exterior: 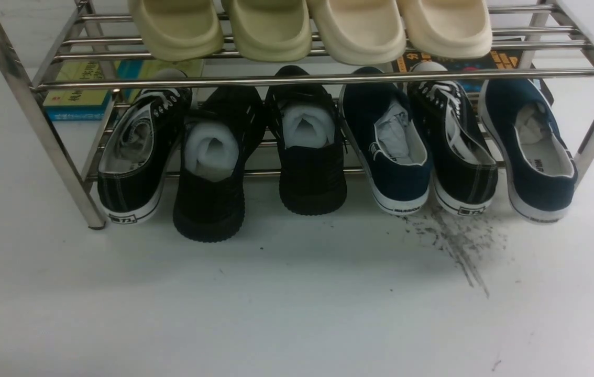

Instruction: Take the shoes off the shelf with your hand on the white table.

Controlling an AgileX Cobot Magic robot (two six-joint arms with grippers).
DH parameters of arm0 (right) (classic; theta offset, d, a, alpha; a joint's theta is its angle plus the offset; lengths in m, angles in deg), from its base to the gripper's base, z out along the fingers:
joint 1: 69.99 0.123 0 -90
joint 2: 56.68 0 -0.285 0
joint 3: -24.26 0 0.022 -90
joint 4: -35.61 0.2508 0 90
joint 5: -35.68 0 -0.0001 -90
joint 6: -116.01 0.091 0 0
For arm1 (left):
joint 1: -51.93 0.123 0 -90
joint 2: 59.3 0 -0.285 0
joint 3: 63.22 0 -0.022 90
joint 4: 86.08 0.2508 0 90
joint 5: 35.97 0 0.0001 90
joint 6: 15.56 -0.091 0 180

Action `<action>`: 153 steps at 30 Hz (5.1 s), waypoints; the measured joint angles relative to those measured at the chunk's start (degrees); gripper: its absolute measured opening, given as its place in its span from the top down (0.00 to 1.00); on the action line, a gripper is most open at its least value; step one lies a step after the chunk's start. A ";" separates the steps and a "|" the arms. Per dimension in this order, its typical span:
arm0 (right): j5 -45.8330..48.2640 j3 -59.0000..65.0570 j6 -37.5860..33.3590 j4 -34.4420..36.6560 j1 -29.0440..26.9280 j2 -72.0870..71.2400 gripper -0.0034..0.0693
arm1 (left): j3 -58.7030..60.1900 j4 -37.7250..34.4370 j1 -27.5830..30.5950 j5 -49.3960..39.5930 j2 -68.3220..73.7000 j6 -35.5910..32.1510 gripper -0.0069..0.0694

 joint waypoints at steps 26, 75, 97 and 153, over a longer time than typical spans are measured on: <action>20.85 -48.02 -6.31 -8.36 28.51 63.02 0.51 | 0.00 0.00 0.00 0.00 0.00 0.00 0.59; 10.84 -60.13 25.27 -35.59 30.80 80.51 0.90 | 0.00 0.00 0.00 0.00 0.00 0.00 0.59; 37.68 -59.64 5.60 -10.64 30.82 65.87 0.90 | 0.00 0.00 0.00 0.00 0.00 0.00 0.59; 39.47 -83.08 9.39 -17.92 29.73 85.95 0.90 | 0.00 0.00 0.00 0.06 0.00 0.00 0.59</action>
